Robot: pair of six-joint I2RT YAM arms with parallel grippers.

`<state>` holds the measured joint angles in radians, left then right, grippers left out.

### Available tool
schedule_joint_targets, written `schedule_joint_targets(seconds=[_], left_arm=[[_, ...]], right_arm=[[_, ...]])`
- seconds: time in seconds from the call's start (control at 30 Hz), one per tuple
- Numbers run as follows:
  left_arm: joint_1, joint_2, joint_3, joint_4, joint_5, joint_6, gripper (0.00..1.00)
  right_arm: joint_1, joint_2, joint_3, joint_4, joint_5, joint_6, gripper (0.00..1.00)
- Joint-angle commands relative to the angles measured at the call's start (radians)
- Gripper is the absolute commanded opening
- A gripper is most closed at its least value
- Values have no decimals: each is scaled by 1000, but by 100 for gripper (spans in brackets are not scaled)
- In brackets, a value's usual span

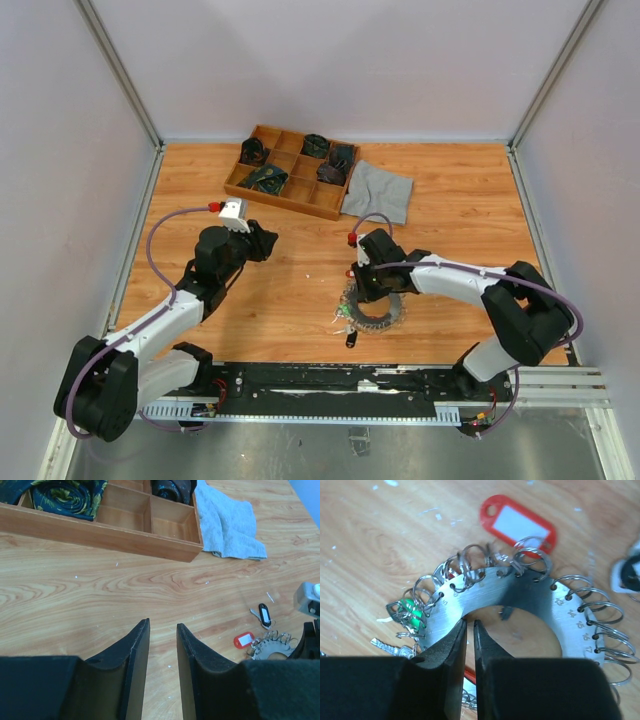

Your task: Put the keys on the keyring

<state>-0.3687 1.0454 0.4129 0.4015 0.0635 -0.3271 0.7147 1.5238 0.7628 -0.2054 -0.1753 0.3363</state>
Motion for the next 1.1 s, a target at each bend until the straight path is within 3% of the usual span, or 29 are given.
schedule_joint_targets(seconds=[0.0, 0.37, 0.67, 1.07], left_arm=[[7, 9, -3, 12, -9, 13, 34], [8, 16, -2, 13, -5, 12, 34], [8, 16, -5, 11, -18, 16, 34], [8, 31, -15, 11, -33, 20, 34]], right_arm=[[47, 48, 8, -19, -101, -106, 12], [97, -9, -14, -53, -288, -250, 15], [94, -258, -36, -19, -6, -312, 36], [127, -48, 125, 31, -150, -376, 35]])
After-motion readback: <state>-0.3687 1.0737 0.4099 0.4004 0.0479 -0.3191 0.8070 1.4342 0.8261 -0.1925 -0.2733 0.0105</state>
